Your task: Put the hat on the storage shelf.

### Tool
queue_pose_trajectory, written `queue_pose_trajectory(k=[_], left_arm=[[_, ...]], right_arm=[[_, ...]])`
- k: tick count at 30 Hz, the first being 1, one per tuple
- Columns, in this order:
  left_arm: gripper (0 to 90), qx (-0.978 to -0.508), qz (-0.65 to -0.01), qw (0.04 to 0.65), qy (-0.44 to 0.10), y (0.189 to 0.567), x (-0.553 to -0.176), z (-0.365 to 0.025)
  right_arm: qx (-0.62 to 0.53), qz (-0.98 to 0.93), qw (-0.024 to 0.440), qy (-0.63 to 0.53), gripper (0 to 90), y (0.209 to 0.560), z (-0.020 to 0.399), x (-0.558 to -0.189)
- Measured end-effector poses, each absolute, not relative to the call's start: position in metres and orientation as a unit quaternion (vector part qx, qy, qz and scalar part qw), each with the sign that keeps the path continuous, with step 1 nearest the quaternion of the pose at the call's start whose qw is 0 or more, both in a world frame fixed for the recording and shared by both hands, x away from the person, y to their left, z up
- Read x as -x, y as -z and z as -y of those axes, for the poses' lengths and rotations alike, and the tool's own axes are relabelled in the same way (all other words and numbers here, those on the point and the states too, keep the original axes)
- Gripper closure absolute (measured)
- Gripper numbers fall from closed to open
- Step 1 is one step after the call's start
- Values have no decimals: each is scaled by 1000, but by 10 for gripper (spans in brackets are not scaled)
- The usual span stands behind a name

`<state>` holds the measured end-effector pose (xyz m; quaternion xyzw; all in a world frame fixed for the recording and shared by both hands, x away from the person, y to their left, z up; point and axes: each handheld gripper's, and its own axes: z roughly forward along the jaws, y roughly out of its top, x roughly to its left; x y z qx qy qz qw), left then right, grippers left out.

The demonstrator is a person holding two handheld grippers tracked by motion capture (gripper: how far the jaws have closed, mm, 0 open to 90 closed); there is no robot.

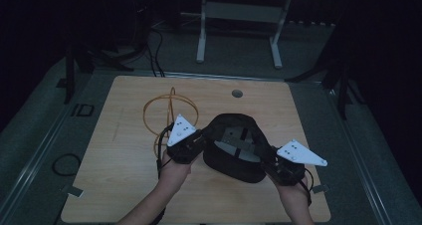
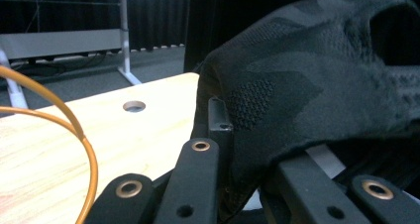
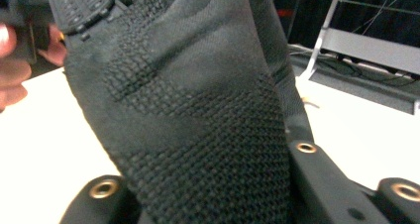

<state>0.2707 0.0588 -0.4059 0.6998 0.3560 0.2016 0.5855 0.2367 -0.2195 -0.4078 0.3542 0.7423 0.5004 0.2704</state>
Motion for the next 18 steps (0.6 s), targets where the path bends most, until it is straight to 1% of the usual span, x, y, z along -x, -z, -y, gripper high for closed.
queue_pose_trajectory(k=[1, 3, 4, 5, 6, 8, 10, 13, 18], left_arm=[[883, -700, -355, 586, -199, 405, -271, -59], [883, -699, -357, 586, -201, 404, -270, -58], [883, -699, -357, 586, -201, 404, -270, -58], [883, -698, -354, 588, -204, 402, -270, -57], [883, -698, -353, 588, -203, 401, -270, -57], [883, -700, -349, 587, -209, 399, -269, -56], [883, -701, -345, 588, -209, 396, -269, -55], [882, -701, -346, 586, -214, 393, -269, -55], [882, -696, -348, 590, -215, 390, -270, -58]], right_arm=[[-354, -743, 266, -502, 676, 410, 221, -236], [-351, -747, 254, -504, 576, 413, 224, -234], [-351, -747, 254, -504, 576, 413, 224, -234], [-346, -752, 244, -506, 542, 415, 226, -233], [-336, -762, 233, -503, 467, 418, 228, -229], [-331, -769, 229, -497, 434, 420, 231, -226], [-325, -775, 222, -495, 379, 423, 234, -223], [-319, -779, 215, -496, 354, 426, 239, -219], [-294, -787, 205, -502, 353, 427, 253, -205]])
